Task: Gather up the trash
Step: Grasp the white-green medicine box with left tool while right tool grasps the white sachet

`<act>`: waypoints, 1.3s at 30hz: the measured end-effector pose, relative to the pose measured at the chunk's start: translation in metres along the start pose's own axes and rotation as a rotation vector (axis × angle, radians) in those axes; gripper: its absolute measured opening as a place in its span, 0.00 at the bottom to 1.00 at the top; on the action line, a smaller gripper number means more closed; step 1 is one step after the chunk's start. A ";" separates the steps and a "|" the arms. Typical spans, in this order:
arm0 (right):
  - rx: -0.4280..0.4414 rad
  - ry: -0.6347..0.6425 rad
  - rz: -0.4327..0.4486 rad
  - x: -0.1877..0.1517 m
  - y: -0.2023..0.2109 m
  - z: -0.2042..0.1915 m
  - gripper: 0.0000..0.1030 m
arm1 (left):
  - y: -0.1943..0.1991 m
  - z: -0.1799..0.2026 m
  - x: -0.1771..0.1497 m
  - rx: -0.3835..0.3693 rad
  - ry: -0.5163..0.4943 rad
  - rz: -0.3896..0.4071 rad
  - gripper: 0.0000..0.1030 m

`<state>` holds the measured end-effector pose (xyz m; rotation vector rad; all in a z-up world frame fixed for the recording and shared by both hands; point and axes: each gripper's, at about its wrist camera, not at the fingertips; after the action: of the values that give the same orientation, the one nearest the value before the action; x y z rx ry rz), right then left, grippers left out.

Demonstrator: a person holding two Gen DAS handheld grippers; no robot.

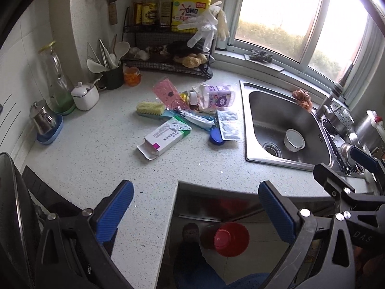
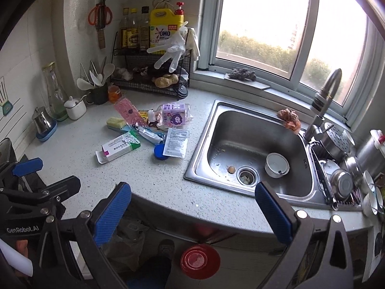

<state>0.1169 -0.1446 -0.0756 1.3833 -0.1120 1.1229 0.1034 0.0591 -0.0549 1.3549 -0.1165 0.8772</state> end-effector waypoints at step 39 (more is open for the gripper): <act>0.122 -0.033 -0.471 0.072 -0.253 -0.022 1.00 | -0.268 -0.038 0.115 0.033 -0.197 -0.477 1.00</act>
<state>0.3131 -0.0338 -0.2139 1.4403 0.2525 0.7217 0.3292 0.1588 -0.2146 1.4182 0.0696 0.3467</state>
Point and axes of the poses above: each gripper's, at about its wrist camera, not at the fingertips, and y roughly against the way its jaws point, z to its right, x to its top, and after that the axes turned 15 degrees about y, right-handed
